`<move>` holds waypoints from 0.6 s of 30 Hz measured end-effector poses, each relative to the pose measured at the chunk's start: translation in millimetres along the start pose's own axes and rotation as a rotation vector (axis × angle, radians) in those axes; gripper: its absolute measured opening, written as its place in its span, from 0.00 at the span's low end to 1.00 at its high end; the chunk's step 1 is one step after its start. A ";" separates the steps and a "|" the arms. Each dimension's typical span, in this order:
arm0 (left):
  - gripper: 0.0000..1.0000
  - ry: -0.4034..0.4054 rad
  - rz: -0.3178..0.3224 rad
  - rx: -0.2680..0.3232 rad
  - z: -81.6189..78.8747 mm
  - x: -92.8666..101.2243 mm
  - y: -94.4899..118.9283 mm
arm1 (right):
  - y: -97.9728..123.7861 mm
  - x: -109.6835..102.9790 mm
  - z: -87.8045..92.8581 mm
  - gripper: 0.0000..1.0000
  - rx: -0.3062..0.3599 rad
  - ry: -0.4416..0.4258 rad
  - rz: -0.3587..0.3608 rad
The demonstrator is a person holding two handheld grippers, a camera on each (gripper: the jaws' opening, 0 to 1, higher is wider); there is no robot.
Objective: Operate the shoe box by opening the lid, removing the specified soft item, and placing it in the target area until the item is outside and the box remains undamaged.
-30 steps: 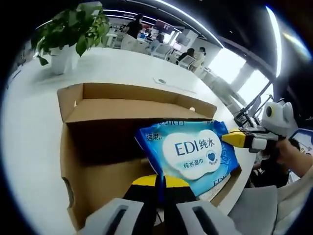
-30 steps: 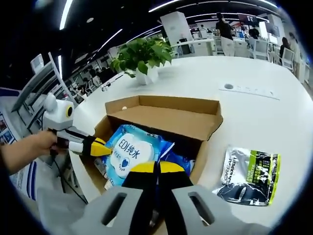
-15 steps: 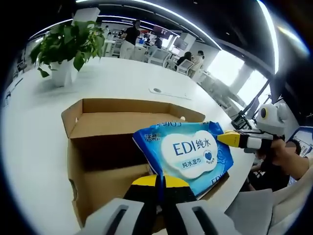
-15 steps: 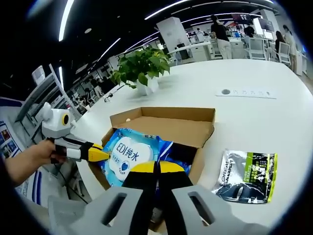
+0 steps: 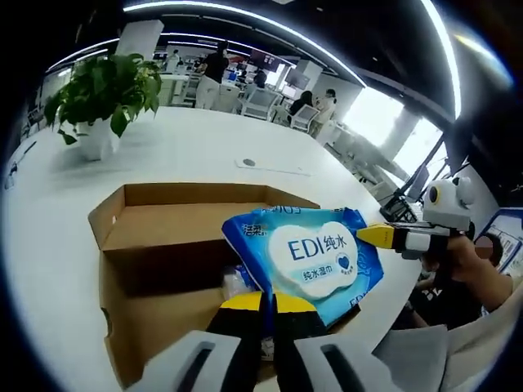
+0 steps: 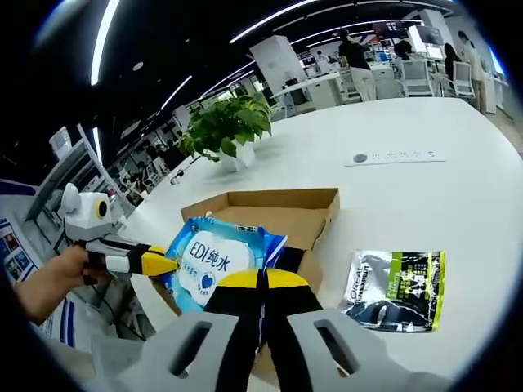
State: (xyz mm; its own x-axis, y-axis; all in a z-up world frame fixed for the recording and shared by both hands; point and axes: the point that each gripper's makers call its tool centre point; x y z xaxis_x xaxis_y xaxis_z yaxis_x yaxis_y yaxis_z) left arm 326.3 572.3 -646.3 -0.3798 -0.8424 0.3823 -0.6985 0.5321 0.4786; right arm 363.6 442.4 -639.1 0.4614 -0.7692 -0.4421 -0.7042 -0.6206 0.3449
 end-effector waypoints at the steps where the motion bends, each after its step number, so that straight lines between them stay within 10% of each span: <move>1: 0.01 -0.001 0.002 0.000 -0.5 2.6 -1.4 | 2.8 3.3 -1.7 0.00 0.002 -0.006 0.007; 18: 0.01 -0.032 0.064 -0.009 -2.2 50.8 -37.5 | 38.4 55.9 -11.6 0.00 0.017 -0.059 0.090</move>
Point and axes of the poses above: the point that each gripper's makers call its tool centre point, and the gripper's own axes: y roughly backward along the fingers, x roughly to its right, z roughly out of its underside, and after that the axes turned 11 degrees about x, right-handed
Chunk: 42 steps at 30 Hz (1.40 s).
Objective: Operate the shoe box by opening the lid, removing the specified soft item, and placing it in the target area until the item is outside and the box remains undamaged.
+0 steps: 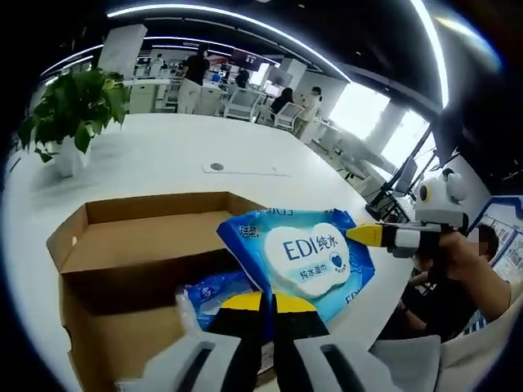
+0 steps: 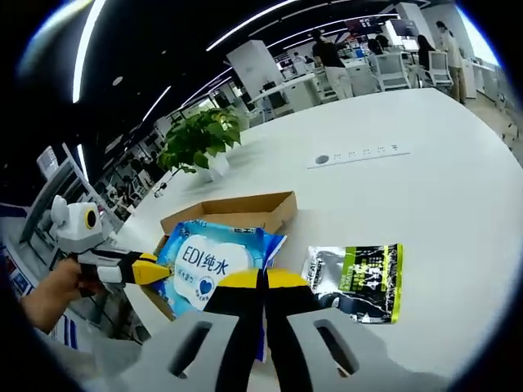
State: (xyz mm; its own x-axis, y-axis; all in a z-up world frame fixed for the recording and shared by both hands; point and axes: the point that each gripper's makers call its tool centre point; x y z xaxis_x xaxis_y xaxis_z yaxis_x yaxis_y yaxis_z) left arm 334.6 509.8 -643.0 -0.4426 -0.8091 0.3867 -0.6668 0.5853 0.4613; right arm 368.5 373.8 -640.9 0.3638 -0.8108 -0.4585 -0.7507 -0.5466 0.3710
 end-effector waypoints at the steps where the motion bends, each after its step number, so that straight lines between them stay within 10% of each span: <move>1: 0.01 -0.002 0.002 -0.001 0.4 2.0 -1.8 | 1.2 2.6 -0.7 0.00 0.001 -0.002 0.004; 42: 0.01 -0.033 0.063 -0.120 21.9 57.9 -94.2 | 27.7 108.5 4.2 0.00 -0.047 -0.072 0.174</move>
Point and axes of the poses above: the point that each gripper's makers call its tool centre point, and the gripper's own axes: y roughly backward along the fingers, x roughly to its right, z roughly out of its underside, and after that the axes turned 11 degrees about x, right-handed
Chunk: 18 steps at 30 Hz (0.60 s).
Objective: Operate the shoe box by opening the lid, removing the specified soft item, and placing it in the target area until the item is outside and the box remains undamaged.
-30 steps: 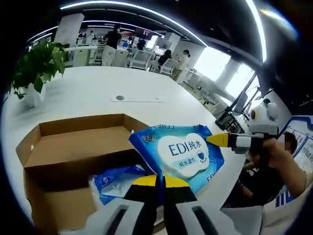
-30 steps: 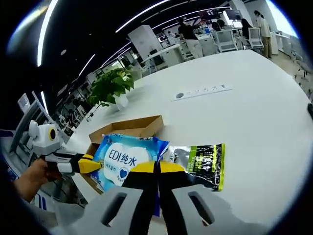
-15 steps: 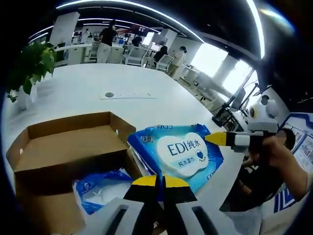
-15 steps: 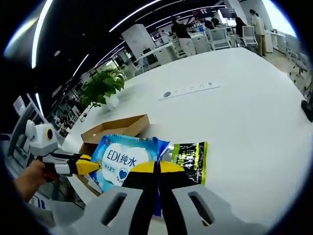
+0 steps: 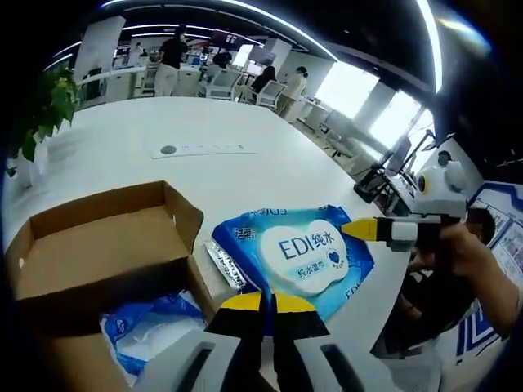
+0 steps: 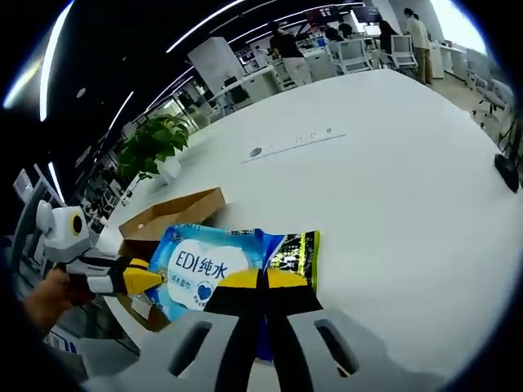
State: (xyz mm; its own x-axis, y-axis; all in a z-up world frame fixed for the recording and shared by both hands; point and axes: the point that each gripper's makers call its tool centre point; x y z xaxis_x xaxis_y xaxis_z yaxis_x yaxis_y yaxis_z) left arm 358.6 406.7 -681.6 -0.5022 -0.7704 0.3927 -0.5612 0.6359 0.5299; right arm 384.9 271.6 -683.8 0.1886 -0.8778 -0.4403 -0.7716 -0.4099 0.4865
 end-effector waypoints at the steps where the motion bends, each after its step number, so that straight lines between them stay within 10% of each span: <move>1: 0.01 -0.003 -0.002 -0.003 0.3 -0.4 -1.3 | -1.3 1.1 0.4 0.00 -0.003 0.000 0.002; 18: 0.01 -0.100 -0.057 -0.113 4.6 -11.5 -30.6 | -34.6 26.3 13.2 0.00 -0.066 0.042 0.023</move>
Point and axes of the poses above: the point that each gripper's makers call its tool centre point, and the gripper's own axes: y roughly backward along the fingers, x roughly to its right, z roughly out of its underside, and after that the axes turned 11 degrees about x, right-handed
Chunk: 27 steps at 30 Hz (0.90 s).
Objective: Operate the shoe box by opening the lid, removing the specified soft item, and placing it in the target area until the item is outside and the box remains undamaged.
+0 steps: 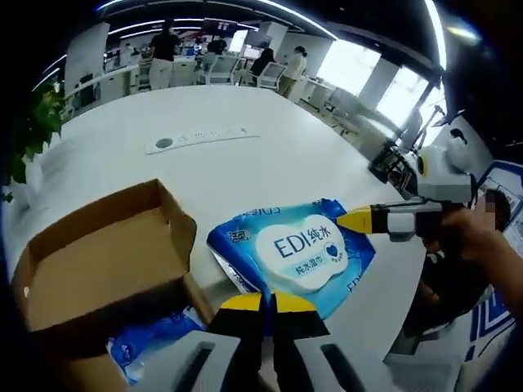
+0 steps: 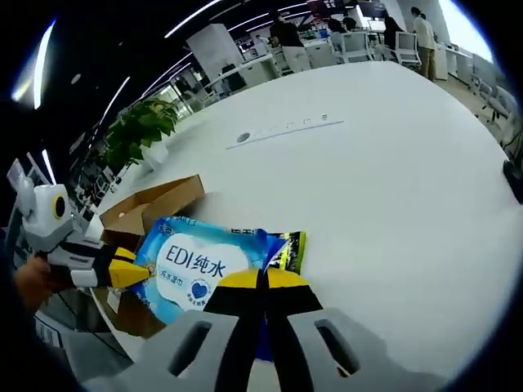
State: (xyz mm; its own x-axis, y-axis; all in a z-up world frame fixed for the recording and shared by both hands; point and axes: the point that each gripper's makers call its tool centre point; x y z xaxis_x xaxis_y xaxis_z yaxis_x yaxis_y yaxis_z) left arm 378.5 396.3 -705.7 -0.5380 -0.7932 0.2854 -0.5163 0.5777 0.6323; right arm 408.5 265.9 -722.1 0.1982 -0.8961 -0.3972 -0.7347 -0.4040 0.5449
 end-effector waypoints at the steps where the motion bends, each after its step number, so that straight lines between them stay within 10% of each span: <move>1: 0.01 -0.013 -0.001 -0.010 0.7 0.3 -1.4 | -0.8 1.7 0.6 0.00 -0.003 -0.002 0.002; 27: 0.02 -0.384 -0.010 -0.252 17.5 -16.6 -33.6 | -32.7 13.9 12.7 0.00 -0.025 -0.011 -0.003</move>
State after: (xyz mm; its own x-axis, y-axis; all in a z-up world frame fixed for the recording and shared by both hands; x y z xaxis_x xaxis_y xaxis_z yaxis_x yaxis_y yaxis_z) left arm 393.1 393.5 -744.3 -0.7665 -0.6419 0.0211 -0.3700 0.4681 0.8025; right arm 427.0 269.0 -754.9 0.1936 -0.8928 -0.4067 -0.7177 -0.4115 0.5618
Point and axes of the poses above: the point that each gripper's makers call its tool centre point, and the gripper's own axes: y roughly backward along the fingers, x roughly to its right, z roughly out of its underside, and after that the axes turned 11 degrees about x, right-handed
